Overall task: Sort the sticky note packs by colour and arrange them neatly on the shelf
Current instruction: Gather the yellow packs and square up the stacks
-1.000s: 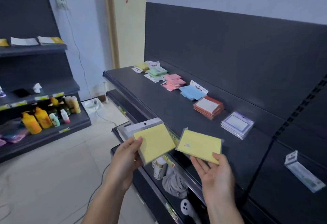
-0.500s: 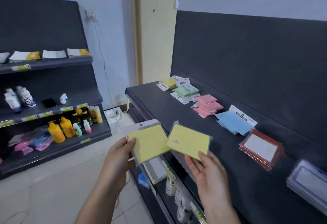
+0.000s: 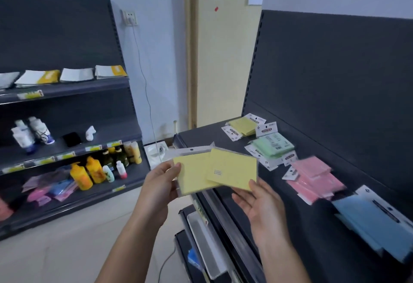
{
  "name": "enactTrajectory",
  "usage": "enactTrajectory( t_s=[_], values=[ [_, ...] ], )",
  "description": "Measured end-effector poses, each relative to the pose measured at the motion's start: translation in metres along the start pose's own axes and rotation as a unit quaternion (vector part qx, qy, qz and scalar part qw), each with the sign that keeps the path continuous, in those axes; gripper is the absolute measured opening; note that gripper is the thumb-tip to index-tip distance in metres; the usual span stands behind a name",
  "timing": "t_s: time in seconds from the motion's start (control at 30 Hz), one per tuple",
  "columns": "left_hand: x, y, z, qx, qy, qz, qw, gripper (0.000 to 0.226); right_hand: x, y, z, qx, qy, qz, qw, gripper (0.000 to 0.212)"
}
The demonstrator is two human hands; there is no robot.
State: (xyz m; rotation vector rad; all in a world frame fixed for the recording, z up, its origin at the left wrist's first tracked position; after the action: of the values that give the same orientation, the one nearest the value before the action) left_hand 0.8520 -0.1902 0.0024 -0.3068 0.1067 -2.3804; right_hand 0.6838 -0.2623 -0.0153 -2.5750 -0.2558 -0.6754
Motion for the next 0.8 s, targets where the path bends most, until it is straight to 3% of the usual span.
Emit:
enactTrajectory(
  t_s=[0.4, 0.6, 0.8],
  values=[
    [0.013, 0.221, 0.012, -0.049, 0.022, -0.096, 0.994, 0.015, 0.091, 0.144, -0.006, -0.026, 0.016, 0.114, 0.993, 0.016],
    [0.074, 0.297, 0.015, -0.077, 0.043, -0.216, 0.973, 0.019, 0.095, 0.190, -0.037, -0.081, 0.004, 0.216, 0.973, 0.019],
    [0.142, 0.332, 0.009, -0.076, 0.077, -0.318, 0.942, 0.022, 0.091, 0.229, -0.055, -0.099, -0.056, 0.254, 0.960, 0.016]
  ],
)
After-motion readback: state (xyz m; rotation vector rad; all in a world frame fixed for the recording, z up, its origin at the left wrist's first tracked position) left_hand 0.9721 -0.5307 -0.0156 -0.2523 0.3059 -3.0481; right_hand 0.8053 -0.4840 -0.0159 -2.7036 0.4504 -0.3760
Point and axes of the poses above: each hand's wrist, its own y-axis towards the middle knuckle, its own x-axis out of the palm, z = x × y, the point moved 2 cm from there along y, towards the middle knuckle, and after that the axes turned 5 degrees about x, right-handed, at the moved point
